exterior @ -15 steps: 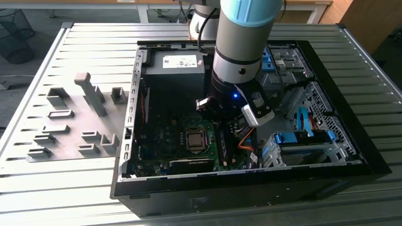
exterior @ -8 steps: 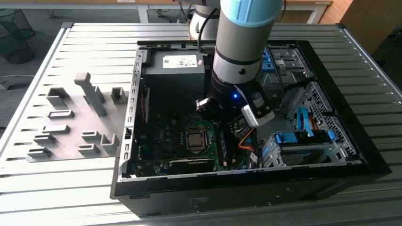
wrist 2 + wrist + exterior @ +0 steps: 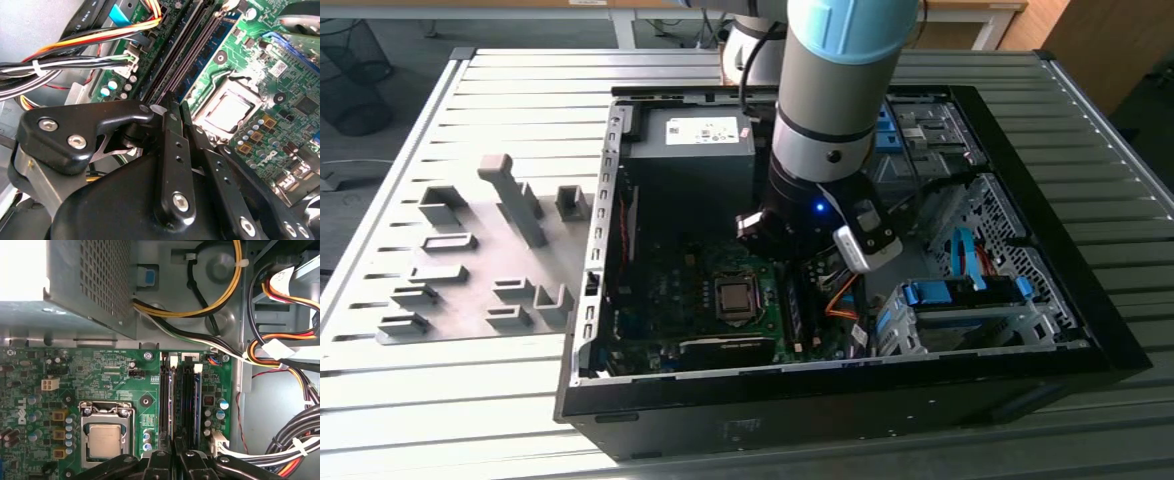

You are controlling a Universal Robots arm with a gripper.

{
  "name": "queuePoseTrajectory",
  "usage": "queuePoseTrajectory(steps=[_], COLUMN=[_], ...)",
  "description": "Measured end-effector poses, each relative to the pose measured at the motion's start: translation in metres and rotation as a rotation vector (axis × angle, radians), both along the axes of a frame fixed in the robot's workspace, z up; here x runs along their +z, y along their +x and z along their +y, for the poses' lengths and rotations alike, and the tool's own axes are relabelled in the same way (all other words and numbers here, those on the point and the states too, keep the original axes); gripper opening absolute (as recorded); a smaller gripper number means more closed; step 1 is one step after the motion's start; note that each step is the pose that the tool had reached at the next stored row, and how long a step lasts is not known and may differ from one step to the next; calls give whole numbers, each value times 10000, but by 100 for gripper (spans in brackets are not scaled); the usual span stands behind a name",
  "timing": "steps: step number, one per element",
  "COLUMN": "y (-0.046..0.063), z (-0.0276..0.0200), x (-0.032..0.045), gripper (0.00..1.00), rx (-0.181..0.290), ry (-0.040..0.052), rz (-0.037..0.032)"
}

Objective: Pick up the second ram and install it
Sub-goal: 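Insert the second ram into the second slot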

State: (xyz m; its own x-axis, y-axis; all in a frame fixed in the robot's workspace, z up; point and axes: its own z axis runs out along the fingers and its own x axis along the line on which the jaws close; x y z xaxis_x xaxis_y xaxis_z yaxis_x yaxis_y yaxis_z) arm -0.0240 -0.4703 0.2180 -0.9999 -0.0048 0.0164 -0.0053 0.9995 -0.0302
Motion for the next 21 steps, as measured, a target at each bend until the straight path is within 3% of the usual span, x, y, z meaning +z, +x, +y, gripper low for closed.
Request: queuePoseTrajectory(steps=[6,21], y=[0,0], z=[0,-2], x=[-36,-42], gripper=[14,14], rx=[1,0], ry=[-1,3], rz=[1,1])
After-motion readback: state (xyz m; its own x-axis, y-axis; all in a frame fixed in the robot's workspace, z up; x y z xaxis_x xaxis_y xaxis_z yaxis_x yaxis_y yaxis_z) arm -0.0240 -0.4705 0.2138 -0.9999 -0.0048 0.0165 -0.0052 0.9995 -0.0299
